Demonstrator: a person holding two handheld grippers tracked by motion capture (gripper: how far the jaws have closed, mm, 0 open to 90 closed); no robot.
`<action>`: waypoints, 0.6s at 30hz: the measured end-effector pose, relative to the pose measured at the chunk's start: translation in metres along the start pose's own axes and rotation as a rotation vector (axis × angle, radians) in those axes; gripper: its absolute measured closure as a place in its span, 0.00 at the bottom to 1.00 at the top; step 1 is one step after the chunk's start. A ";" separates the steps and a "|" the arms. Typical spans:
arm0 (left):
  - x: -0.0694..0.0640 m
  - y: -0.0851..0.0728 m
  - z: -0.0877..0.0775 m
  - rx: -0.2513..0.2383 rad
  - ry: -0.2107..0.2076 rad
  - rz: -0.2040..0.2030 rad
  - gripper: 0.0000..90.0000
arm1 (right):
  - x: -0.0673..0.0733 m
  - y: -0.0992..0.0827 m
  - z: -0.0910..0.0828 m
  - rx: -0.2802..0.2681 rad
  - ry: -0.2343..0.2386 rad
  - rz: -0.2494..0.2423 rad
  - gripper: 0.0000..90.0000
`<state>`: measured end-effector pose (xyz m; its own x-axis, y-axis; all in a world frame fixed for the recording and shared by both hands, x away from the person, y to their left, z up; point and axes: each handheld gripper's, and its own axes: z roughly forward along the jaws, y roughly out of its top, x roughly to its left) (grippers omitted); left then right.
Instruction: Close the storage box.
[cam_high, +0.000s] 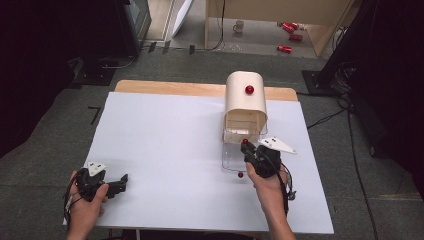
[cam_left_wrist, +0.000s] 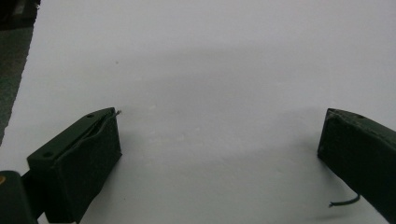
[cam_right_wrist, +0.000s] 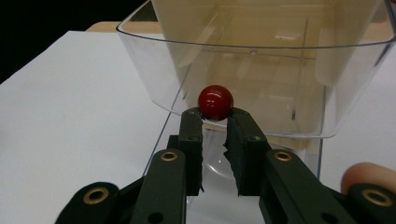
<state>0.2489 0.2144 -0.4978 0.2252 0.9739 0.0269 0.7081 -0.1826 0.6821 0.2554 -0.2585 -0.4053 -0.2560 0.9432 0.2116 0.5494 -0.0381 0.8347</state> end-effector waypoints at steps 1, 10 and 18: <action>0.000 0.000 0.000 0.000 0.000 0.000 0.00 | 0.000 0.000 0.000 0.000 0.000 0.000 0.86; 0.000 0.000 0.000 0.000 0.000 0.000 0.00 | -0.004 0.010 0.013 0.000 -0.015 -0.006 0.86; 0.000 0.000 0.000 0.001 0.000 0.001 0.00 | -0.008 0.016 0.024 0.003 -0.018 0.000 0.86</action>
<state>0.2489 0.2144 -0.4977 0.2258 0.9738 0.0271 0.7085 -0.1833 0.6815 0.2853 -0.2588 -0.4056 -0.2414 0.9491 0.2022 0.5520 -0.0371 0.8330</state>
